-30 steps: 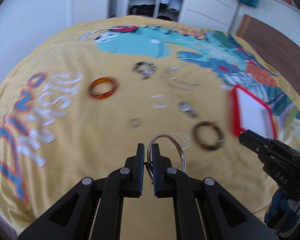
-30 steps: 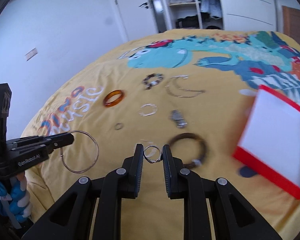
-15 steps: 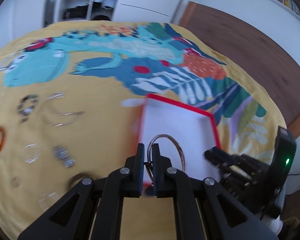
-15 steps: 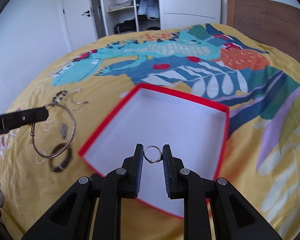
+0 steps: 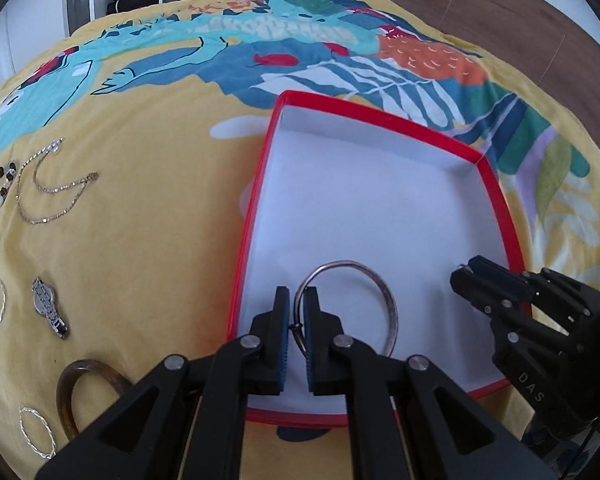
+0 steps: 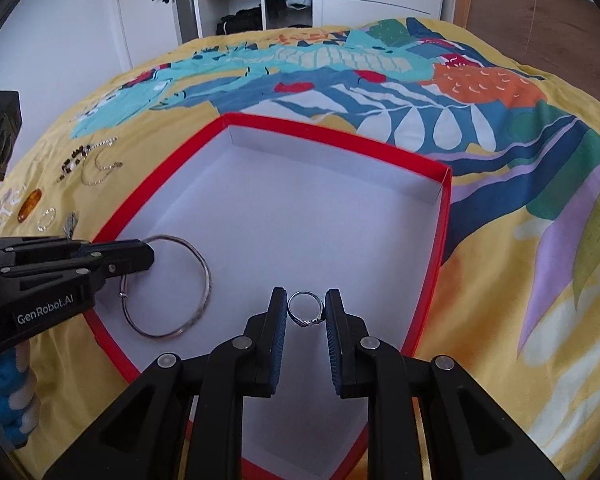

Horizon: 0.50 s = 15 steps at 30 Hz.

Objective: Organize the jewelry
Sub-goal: 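Carry the silver bangle and the small ring in both grippers over the red box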

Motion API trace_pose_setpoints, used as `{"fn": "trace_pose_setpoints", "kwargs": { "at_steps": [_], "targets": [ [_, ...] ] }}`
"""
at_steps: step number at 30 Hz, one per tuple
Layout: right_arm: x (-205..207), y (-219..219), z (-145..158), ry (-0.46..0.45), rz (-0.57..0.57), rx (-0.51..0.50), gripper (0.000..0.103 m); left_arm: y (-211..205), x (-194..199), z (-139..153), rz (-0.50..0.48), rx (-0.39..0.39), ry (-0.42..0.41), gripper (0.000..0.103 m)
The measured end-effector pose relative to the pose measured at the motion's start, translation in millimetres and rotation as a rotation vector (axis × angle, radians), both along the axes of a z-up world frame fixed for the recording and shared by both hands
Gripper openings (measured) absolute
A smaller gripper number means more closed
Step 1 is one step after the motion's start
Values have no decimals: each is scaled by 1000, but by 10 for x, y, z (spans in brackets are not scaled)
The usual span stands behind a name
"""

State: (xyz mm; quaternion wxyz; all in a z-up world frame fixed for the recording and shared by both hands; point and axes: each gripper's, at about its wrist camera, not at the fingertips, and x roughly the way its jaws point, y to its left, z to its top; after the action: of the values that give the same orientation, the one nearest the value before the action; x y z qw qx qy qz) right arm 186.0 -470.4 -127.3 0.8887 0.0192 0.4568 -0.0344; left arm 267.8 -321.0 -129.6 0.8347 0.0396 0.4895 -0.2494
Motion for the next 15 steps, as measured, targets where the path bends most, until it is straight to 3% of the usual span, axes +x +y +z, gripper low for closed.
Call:
{"fn": "trace_pose_setpoints", "kwargs": {
  "at_steps": [15],
  "targets": [
    [27,51,-121,4,66,-81,18,2,-141,-64,66,68,-47,7]
  ]
}}
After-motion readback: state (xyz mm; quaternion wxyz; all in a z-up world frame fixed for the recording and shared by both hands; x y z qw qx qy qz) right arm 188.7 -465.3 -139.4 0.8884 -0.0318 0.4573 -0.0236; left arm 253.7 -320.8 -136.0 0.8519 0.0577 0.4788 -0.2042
